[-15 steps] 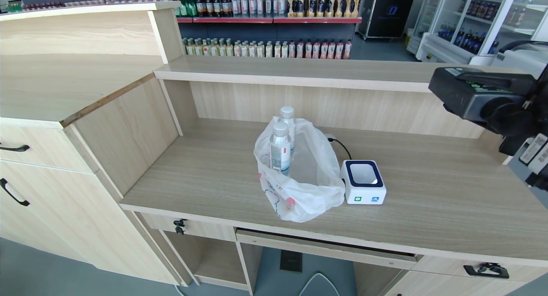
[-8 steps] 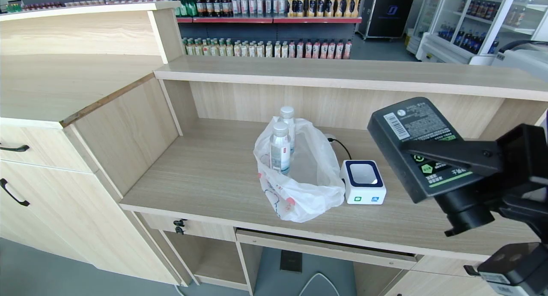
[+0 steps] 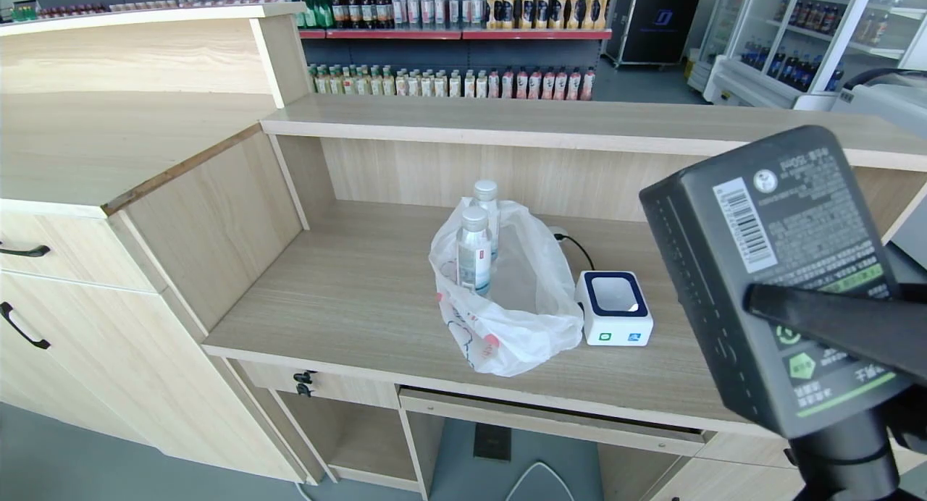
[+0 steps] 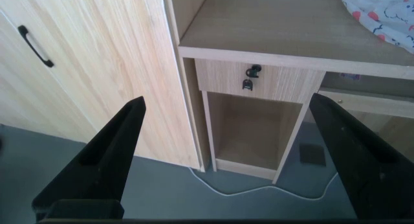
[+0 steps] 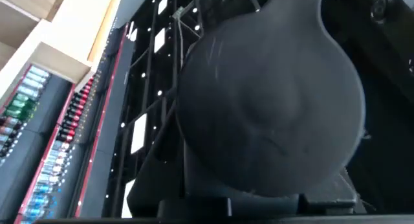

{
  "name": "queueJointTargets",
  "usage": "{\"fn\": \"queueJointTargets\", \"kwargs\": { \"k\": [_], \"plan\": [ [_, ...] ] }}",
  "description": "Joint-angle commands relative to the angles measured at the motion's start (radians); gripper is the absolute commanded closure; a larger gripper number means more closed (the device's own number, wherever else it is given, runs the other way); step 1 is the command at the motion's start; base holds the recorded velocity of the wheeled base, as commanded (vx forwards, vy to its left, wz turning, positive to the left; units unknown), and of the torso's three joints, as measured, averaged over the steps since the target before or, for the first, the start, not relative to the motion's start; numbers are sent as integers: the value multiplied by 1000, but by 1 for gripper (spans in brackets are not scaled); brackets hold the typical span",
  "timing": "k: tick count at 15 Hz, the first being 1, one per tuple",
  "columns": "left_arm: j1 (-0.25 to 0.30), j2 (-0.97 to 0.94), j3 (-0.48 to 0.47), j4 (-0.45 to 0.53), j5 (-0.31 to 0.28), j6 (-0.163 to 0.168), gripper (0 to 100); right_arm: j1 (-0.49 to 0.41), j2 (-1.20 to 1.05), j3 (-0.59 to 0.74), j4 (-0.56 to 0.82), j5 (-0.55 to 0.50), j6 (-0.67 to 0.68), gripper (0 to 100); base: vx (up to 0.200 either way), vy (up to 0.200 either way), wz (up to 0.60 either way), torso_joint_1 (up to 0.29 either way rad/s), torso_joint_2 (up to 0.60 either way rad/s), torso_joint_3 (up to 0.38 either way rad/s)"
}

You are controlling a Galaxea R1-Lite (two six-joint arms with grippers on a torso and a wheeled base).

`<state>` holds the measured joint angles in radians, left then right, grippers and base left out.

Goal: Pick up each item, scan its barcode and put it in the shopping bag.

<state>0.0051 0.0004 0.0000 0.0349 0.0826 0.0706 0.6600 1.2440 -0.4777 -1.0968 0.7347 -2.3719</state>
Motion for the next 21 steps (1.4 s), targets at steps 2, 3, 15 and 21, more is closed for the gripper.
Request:
{"fn": "queueJointTargets", "kwargs": {
  "k": [2, 3, 15, 21],
  "plan": [
    [1, 0, 0, 0, 0, 0, 0, 105, 31, 54, -40, -87, -12, 100, 0, 0, 0, 0, 0, 0],
    [-1, 0, 0, 0, 0, 0, 0, 105, 26, 59, -38, -95, -12, 100, 0, 0, 0, 0, 0, 0],
    [1, 0, 0, 0, 0, 0, 0, 101, -101, 110, 11, -95, -29, 100, 0, 0, 0, 0, 0, 0],
    [-1, 0, 0, 0, 0, 0, 0, 90, -140, 85, 98, -101, -15, 100, 0, 0, 0, 0, 0, 0]
  ]
}}
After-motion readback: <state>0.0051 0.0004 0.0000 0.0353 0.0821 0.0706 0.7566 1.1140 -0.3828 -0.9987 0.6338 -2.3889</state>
